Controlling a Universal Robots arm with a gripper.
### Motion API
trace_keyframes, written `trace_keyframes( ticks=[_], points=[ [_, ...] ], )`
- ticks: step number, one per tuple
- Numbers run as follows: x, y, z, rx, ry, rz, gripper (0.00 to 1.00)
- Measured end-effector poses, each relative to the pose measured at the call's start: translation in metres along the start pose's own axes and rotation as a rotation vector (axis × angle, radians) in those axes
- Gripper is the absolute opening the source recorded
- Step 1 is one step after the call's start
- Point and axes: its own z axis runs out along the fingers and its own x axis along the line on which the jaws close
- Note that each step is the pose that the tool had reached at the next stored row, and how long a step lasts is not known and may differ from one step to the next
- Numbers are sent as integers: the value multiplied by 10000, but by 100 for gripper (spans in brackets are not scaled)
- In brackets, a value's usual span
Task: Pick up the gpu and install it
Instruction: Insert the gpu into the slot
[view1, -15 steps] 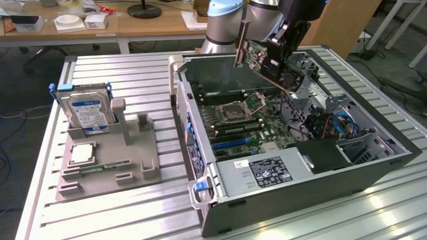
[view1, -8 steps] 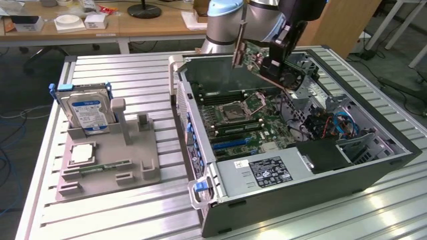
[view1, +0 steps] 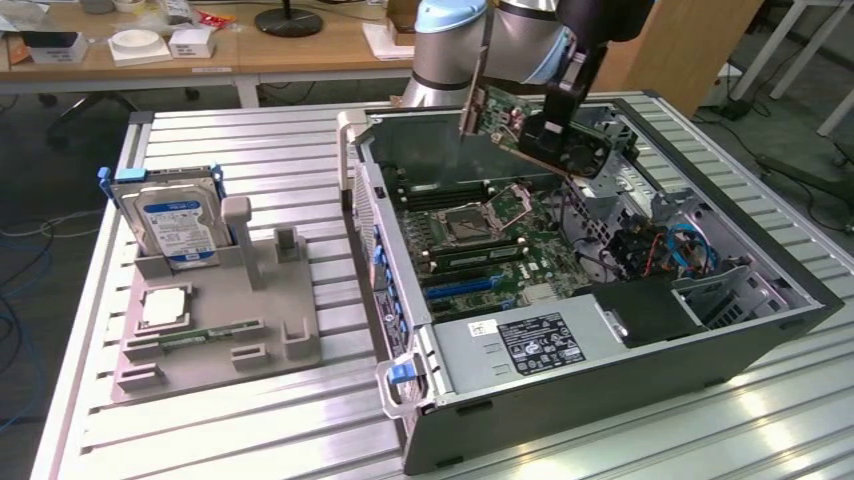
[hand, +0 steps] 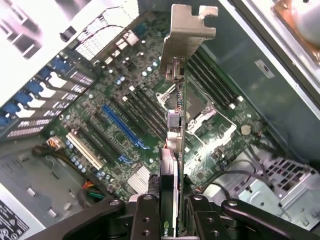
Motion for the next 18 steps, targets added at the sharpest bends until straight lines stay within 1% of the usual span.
trace_keyframes(
  ticks=[18],
  points=[
    [0,0,0,-70,54,-2727,27]
  ],
)
